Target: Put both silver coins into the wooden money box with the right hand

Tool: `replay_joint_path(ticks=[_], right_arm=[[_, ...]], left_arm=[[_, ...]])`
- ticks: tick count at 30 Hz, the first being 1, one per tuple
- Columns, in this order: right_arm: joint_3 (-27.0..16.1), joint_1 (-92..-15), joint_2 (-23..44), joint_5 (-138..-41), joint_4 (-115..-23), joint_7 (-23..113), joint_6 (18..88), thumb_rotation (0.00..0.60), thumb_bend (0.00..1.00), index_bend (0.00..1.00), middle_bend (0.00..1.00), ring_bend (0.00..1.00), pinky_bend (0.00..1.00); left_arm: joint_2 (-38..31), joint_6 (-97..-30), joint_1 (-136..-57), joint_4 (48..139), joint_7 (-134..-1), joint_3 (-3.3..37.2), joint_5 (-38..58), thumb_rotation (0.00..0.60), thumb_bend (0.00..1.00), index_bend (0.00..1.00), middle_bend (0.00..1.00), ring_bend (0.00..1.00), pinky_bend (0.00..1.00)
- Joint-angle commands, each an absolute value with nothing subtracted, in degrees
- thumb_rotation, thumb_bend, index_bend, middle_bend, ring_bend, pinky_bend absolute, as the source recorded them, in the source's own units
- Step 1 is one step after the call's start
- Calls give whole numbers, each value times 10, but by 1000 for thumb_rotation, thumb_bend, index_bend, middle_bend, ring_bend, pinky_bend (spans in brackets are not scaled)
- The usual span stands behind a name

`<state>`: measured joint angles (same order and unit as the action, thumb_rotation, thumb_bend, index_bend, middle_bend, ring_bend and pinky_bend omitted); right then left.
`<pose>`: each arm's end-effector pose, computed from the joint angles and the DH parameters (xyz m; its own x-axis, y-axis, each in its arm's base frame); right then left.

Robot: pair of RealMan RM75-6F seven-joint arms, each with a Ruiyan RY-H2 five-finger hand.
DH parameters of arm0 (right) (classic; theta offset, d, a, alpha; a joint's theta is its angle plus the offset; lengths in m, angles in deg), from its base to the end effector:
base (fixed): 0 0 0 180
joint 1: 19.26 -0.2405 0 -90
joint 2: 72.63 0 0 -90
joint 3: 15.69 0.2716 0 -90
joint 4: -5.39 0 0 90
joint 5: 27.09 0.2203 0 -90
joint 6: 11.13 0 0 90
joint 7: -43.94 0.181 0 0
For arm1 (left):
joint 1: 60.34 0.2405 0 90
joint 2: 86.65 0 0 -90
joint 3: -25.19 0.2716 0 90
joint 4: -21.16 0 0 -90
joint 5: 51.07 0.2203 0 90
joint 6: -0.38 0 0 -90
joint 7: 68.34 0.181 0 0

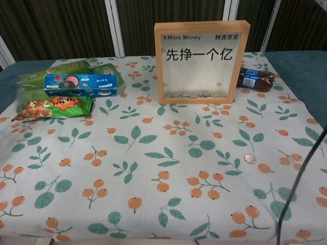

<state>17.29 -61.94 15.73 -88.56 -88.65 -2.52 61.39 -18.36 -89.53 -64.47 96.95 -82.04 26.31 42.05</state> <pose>-0.0595 -0.4351 0.0980 0.4231 0.3010 0.8546 -0.8603 -0.1625 0.4831 -0.3614 0.2030 0.1533 0.3798 0.0066 0.9250 0.9188 -0.1191 -0.3764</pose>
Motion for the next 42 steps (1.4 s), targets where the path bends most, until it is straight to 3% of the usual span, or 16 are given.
replay_joint_path(ticks=[1,7,20,42], right_arm=[[205,-682,172,-798,-849,-85,590,600,612,731,154,0,0],[206,-739,198,-708,-801,-127,578,600,612,732,155,0,0],[173,-789,219,-636,-741,-144,588,600,612,732,155,0,0],[138,-822,222,-600,-698,-109,564,600,612,719,155,0,0]], left_arm=[[-184,-895,-645,971,-819,264,421,600,368,0,0,0,31],[-185,-893,-646,972,-819,263,418,600,368,0,0,0,31],[-187,-887,-647,970,-823,262,413,600,368,0,0,0,31],[-195,-884,-647,975,-821,259,406,600,367,0,0,0,31]])
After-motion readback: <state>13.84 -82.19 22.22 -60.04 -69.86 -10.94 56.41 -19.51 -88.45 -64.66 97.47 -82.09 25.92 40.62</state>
